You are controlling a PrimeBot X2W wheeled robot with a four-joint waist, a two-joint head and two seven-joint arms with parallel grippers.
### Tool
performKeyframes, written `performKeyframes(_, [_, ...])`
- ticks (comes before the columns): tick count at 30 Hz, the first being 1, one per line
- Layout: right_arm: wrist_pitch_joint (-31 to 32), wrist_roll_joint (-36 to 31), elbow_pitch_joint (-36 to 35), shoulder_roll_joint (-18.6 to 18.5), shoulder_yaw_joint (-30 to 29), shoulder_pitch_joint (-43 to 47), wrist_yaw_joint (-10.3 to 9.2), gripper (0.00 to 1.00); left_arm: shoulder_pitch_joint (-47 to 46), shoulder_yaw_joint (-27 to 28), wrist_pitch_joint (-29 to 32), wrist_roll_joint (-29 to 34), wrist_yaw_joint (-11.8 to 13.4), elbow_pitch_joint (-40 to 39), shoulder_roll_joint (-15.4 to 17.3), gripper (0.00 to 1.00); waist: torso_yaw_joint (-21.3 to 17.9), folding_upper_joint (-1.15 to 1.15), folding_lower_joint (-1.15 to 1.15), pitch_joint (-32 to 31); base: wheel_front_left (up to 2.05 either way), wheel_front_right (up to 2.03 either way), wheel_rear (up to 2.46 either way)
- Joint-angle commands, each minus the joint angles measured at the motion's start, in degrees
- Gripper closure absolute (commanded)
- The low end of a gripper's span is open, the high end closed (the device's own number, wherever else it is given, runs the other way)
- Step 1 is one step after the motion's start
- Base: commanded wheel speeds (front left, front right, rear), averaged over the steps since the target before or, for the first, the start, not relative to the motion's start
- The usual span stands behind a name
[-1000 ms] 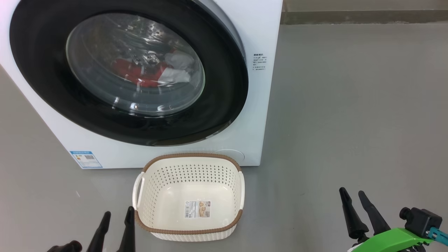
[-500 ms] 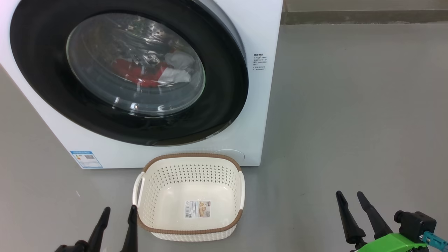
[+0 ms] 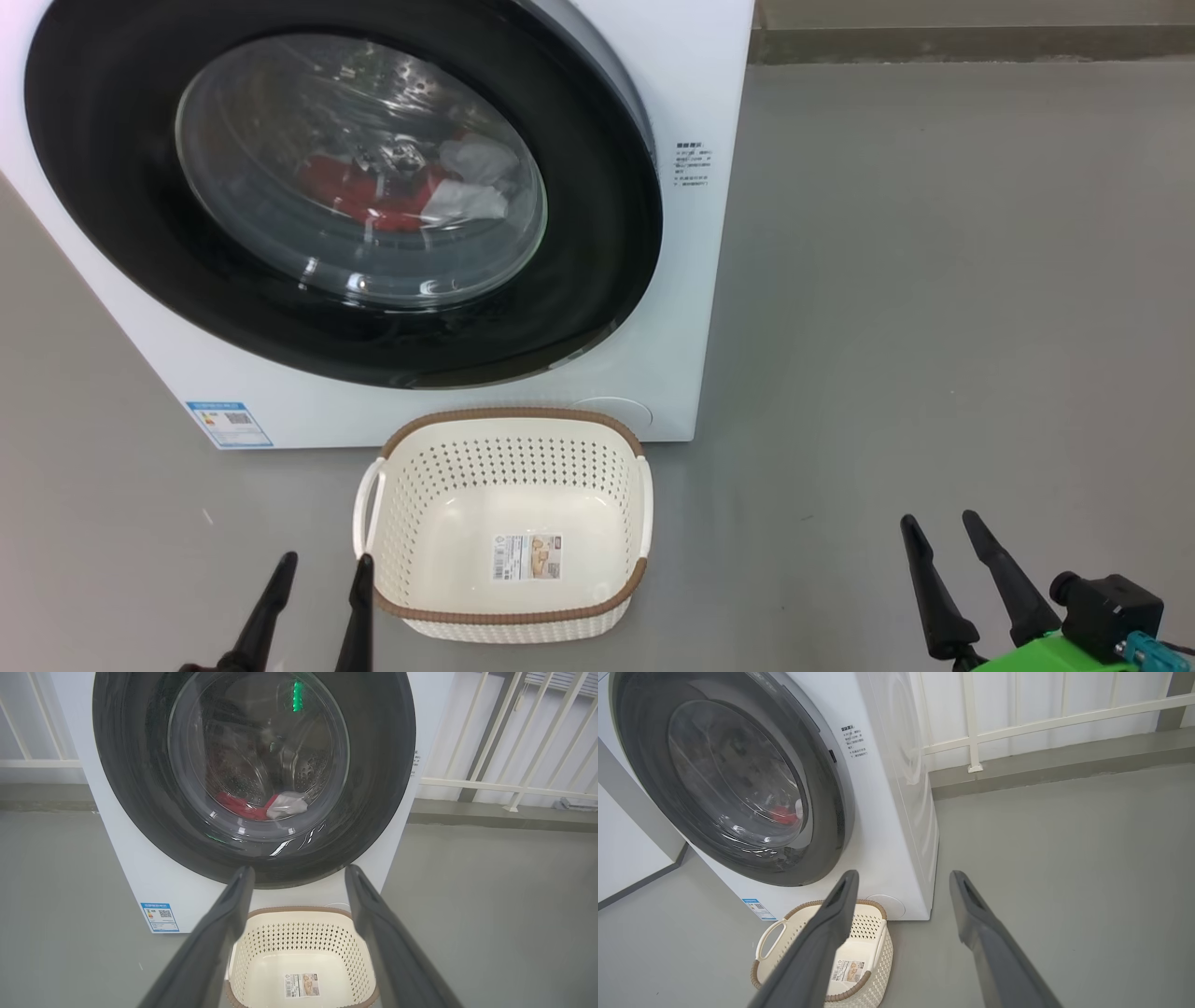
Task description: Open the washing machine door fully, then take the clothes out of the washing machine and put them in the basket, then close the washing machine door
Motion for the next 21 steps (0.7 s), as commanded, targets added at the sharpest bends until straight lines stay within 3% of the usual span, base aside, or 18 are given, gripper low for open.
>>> performKeyframes(1, [-1.0,-1.8,-1.6,-0.8,1.0,-0.3,0.4,0.0,-0.8,2.0,-0.9,1.6,-0.4,-1.7,0.4,0.0,0.0,0.0,0.0,0.0,0.0,0.0,0.0])
performKeyframes(6, [-1.8,-4.5,-2.1,-0.5,0.7,0.1,0.42,0.0,-0.5,2.7,-1.8,3.6,-0.5,-1.6,0.3,0.0,0.1,0.0,0.0,0.1,0.0,0.0,0.0])
performKeyframes(21, [-1.9,-3.6,-2.4,0.9,-1.7,1.2,0.42,0.0,-0.3,2.9,-1.8,-0.9,-0.8,1.0,0.2,0.0,0.0,0.0,0.0,0.0,0.0,0.0,0.0])
